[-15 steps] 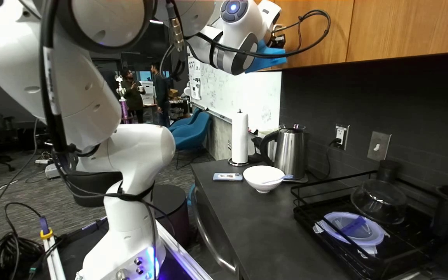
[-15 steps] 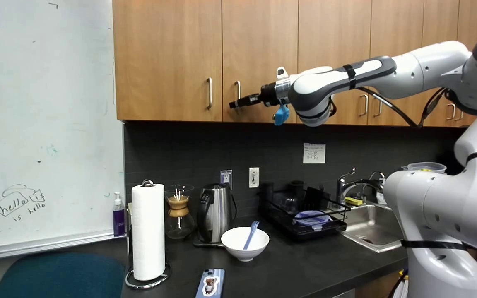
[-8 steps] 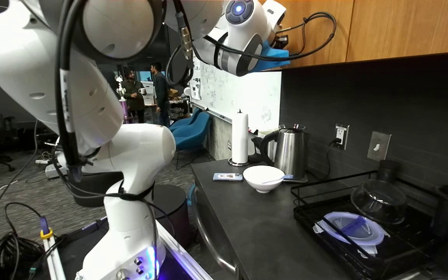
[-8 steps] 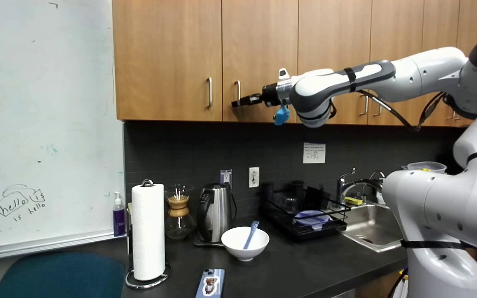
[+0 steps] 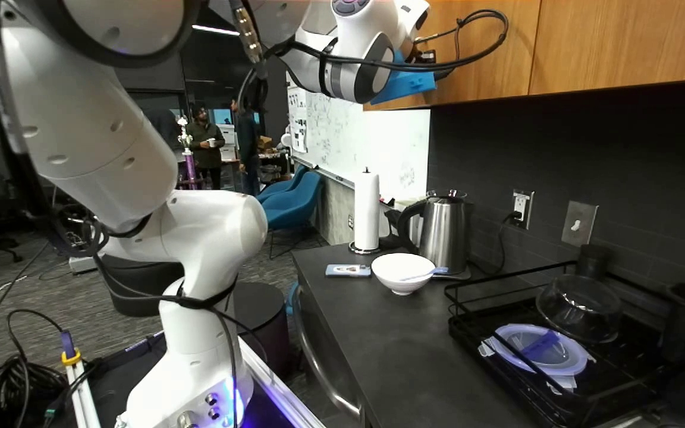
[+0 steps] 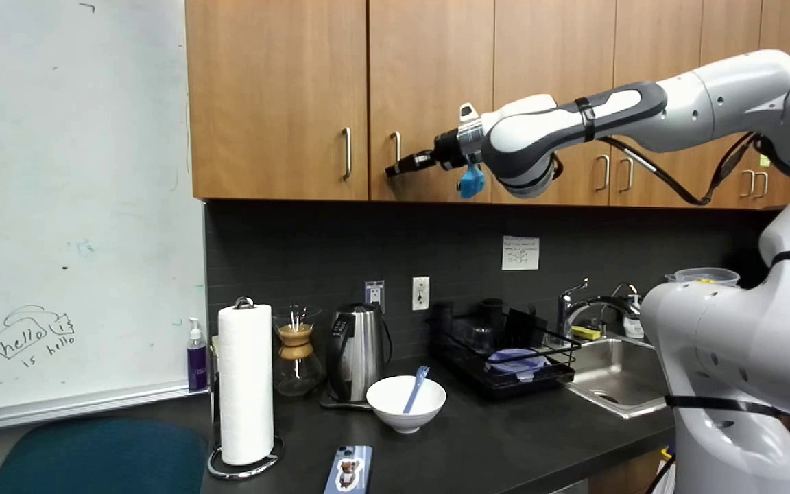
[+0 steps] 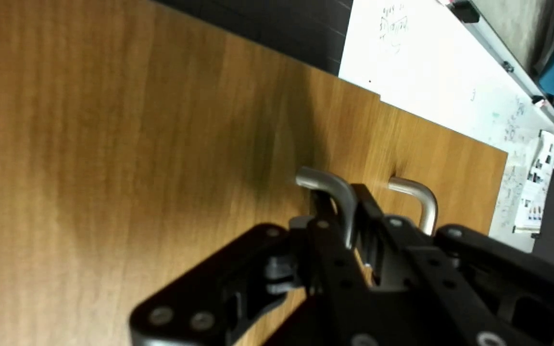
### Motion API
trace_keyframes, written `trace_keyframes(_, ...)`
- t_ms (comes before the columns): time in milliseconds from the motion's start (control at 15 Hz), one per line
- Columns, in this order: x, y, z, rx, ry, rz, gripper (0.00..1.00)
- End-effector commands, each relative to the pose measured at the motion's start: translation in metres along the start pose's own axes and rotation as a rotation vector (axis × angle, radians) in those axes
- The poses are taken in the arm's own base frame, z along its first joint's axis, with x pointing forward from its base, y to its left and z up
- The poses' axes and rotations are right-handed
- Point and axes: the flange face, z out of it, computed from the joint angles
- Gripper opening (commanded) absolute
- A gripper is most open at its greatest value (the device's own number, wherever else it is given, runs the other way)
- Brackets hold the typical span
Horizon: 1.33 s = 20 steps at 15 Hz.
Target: Open the cupboard's right door halfway
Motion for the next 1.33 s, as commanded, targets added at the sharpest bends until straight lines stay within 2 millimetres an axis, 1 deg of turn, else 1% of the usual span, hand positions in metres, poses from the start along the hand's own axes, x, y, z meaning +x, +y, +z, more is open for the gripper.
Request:
trace_keyframes(0, 0.005, -0.022, -0.009, -0.050, -0.104, -0.064, 0.04)
trace_keyframes(333, 0.011, -0.045, -0.016, -0.105, -0.159, -0.061, 0.04)
trace_keyframes(467, 0.013, -0.051, -0.020, -0.124, -0.168, -0.060, 0.04)
trace_keyframes(867, 0.027, -0.073, -0.032, -0.166, -0.233, -0.079, 0.04)
trace_keyframes(1067, 0.031, -0.082, -0.039, -0.176, -0.279, -0.079, 0.04)
trace_keyframes(1267, 0.034, -0.087, -0.046, -0.177, -0.311, -0.067, 0.04)
